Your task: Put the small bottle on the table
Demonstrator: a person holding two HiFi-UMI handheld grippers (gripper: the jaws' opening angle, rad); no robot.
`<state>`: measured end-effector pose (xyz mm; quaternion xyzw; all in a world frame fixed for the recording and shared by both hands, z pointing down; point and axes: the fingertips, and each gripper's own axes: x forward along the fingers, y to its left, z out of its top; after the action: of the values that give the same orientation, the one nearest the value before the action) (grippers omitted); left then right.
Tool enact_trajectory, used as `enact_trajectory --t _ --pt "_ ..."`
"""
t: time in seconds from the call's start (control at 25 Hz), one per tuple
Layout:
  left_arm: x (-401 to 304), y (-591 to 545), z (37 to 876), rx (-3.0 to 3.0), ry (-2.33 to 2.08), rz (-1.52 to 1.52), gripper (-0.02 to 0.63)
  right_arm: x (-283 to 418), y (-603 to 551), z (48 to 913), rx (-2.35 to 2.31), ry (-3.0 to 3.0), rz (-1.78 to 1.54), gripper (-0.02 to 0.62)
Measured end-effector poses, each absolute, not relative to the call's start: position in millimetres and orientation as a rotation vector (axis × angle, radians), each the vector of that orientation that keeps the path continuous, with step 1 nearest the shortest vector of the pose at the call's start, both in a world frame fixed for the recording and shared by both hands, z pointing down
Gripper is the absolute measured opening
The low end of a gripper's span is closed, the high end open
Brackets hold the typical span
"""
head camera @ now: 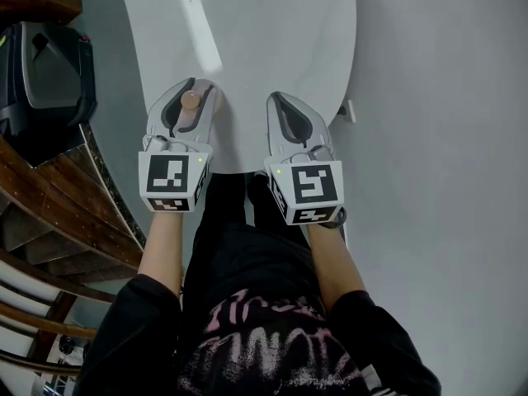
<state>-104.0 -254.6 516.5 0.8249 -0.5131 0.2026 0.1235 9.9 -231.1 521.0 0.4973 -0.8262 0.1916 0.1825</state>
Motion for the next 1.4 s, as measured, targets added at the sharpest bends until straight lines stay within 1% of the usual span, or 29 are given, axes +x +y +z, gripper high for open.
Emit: enact_trajectory --t 0.28,0.44,1.4 --pt "-101 -255 519 2.441 -1.477 0.646 0.126 10 -232 517 1.416 -2.336 0.537 0.011" --pt "-101 -253 518 2.451 -1.477 0.657 0.15 10 -233 515 1.424 -2.341 0.532 0.011" --pt "-107 -240 468 2.47 -1.577 0.566 0.152 15 -228 471 1.492 -2.397 0.461 0.011"
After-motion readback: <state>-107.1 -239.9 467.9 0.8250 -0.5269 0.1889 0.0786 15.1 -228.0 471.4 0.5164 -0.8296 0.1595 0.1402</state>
